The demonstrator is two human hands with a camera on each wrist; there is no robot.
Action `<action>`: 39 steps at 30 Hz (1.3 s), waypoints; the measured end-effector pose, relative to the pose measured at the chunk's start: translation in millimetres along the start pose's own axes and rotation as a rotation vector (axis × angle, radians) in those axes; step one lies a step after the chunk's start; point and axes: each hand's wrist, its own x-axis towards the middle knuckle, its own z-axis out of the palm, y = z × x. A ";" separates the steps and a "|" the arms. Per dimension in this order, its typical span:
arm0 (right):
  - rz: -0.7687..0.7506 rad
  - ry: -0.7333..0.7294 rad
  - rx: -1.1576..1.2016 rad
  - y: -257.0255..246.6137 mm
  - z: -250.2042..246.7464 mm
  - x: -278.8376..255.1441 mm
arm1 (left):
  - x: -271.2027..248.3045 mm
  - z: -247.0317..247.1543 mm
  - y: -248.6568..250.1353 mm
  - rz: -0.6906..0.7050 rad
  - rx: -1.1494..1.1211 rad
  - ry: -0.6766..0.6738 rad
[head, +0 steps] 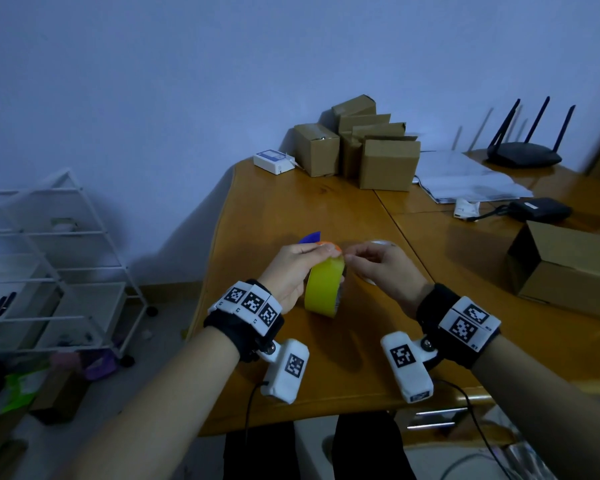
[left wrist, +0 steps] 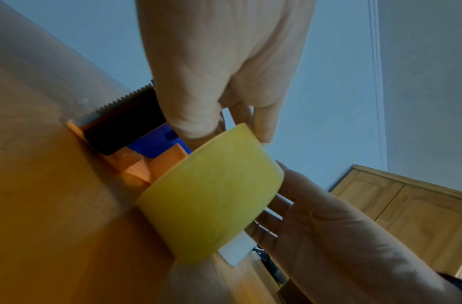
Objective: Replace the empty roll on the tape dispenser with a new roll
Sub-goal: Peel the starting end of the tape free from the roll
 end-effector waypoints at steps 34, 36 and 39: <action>-0.270 0.096 -0.392 -25.0 2.3 -2.6 | 2.4 8.7 -3.8 0.048 0.122 0.057; -0.266 0.080 -0.421 -25.9 3.2 -3.3 | 3.3 8.8 -3.6 0.067 0.111 0.065; -0.225 0.065 -0.392 -25.5 6.1 -5.3 | 4.3 8.1 -5.0 0.073 0.132 0.077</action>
